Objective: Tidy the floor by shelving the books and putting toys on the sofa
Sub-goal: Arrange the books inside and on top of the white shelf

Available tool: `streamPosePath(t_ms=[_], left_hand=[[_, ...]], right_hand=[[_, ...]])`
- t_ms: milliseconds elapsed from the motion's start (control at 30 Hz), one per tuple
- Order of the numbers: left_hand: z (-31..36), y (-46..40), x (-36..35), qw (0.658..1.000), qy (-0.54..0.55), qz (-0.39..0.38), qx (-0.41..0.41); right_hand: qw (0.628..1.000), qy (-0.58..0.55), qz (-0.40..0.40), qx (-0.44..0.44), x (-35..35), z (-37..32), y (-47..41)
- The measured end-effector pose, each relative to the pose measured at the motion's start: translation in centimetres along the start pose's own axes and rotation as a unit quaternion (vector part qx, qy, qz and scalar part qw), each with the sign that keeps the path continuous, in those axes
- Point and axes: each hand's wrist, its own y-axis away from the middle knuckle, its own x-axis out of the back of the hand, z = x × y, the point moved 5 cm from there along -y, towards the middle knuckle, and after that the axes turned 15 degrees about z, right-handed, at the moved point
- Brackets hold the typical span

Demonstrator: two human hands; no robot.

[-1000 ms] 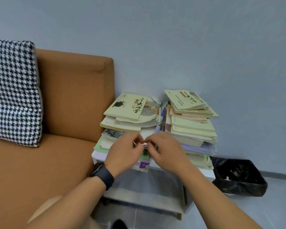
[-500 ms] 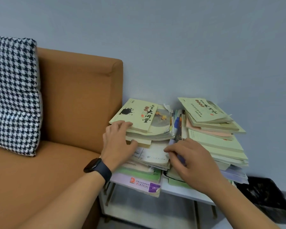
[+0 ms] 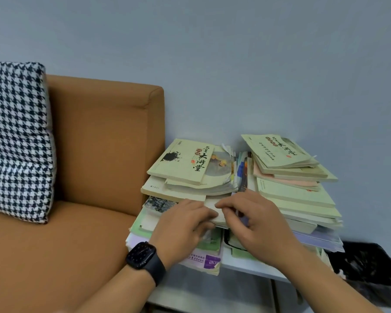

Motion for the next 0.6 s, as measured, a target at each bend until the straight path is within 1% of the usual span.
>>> streamPosePath(t_ms=[67, 133, 233, 333, 367, 400, 500, 600], left_hand=[[-0.1, -0.4, 0.6, 0.998, -0.008, 0.042, 0.054], [-0.1, -0.7, 0.6, 0.993, -0.022, 0.085, 0.075], [-0.7, -0.8, 0.1, 0.98, 0.032, 0.125, 0.148], [-1.4, -0.9, 0.3, 0.968, 0.072, 0.154, 0.187], [-1.7, -1.0, 0.4, 0.967, 0.085, 0.15, 0.187], [-1.8, -1.1, 0.5, 0.971, 0.092, 0.13, 0.177], [-1.2, -1.0, 1.3, 0.992, 0.071, 0.045, 0.096], [-1.1, -0.4, 2.5, 0.997, 0.065, -0.007, 0.047]], right_hand=[[1.0, -0.008, 0.013, -0.01, 0.4, -0.3, 0.1], [0.999, -0.016, 0.032, -0.032, 0.9, -0.2, 0.2], [0.994, -0.043, 0.055, -0.079, 1.6, 0.7, 0.4], [0.989, -0.06, 0.071, -0.113, 2.0, 1.7, 0.8], [0.988, -0.062, 0.075, -0.121, 2.0, 1.9, 0.9], [0.987, -0.061, 0.077, -0.128, 2.0, 2.1, 0.9], [0.987, -0.056, 0.084, -0.125, 1.8, 1.9, 0.6], [0.99, -0.04, 0.083, -0.107, 1.1, 1.1, 0.1]])
